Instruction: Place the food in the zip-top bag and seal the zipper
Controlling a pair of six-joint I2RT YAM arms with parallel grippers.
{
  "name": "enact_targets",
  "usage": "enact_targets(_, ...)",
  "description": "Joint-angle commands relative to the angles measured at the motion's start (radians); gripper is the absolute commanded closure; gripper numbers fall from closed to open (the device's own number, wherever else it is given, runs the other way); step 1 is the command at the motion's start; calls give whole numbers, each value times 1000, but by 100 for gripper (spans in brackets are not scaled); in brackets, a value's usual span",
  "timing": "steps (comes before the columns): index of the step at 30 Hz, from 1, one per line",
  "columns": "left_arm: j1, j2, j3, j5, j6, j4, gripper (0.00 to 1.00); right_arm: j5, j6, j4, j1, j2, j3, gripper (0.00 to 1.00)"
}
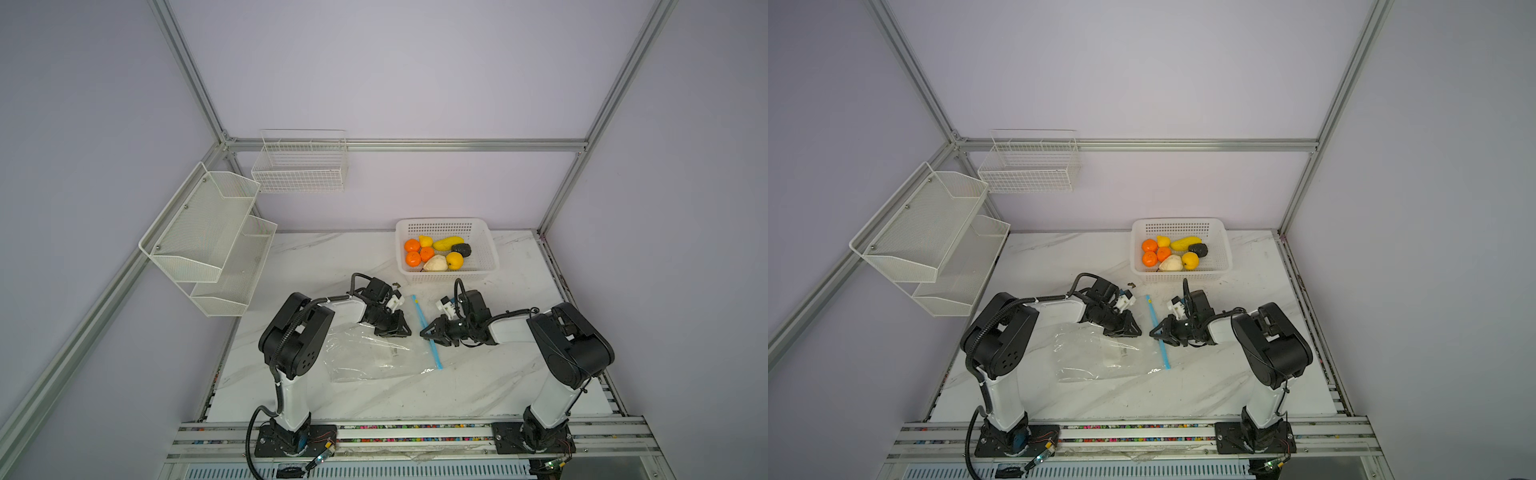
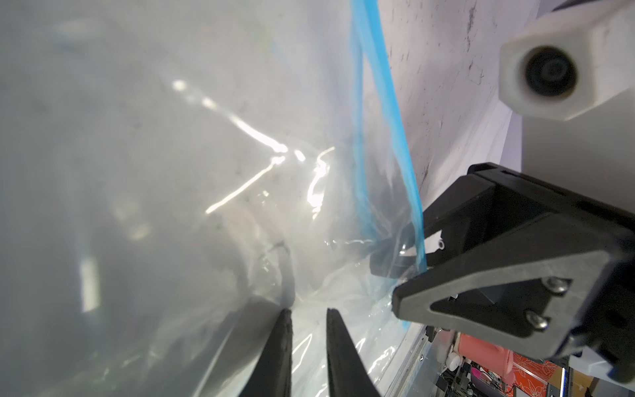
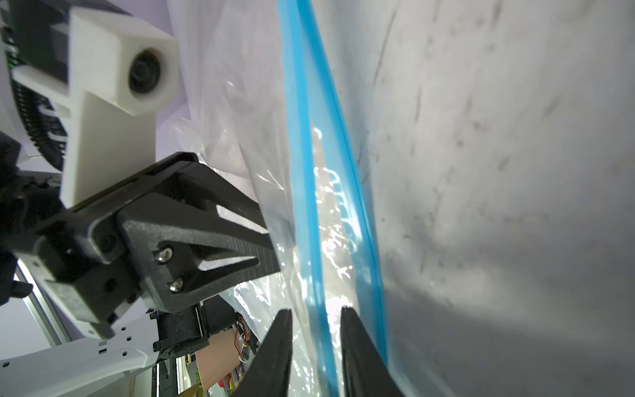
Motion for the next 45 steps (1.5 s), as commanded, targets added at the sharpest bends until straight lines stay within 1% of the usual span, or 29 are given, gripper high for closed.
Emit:
enact_targets(1, -3, 34, 3, -52, 8, -42, 79, -15, 11, 18, 4, -48, -22, 73)
enact_targets(7, -4, 32, 4, -55, 7, -43, 79, -6, 17, 27, 5, -77, -23, 78)
enact_targets(11, -1, -1, 3, -58, -5, -48, 78, 7, 11, 34, 10, -96, -12, 82)
enact_targets(13, 2, -32, 6, -51, -22, -48, 76, 22, -1, 35, 19, -106, 0, 85)
enact_targets(15, 6, -67, 17, -44, -38, -50, 72, 46, -29, 35, 34, -119, 14, 92)
enact_targets(17, 9, -103, 42, -41, -54, -62, 68, 78, -47, 61, 55, -134, 16, 93)
enact_targets(23, 18, -152, 152, -17, -111, -92, 63, 138, -138, 94, 109, -169, 36, 100)
enact_targets(27, 19, -171, 181, -30, -119, -96, 53, 182, -180, 151, 133, -217, 11, 100)
enact_targets(34, 20, -207, 212, -50, -118, -122, 50, 238, -259, 144, 174, -231, 30, 100)
enact_targets(40, 19, -255, 237, -95, -87, -156, 48, 244, -292, 136, 189, -218, 38, 100)
enact_targets(43, 19, -245, 252, -96, -65, -173, 47, 244, -320, 131, 194, -218, 40, 100)
enact_targets(45, 19, -229, 264, -91, -55, -178, 47, 242, -363, 127, 198, -223, 33, 100)
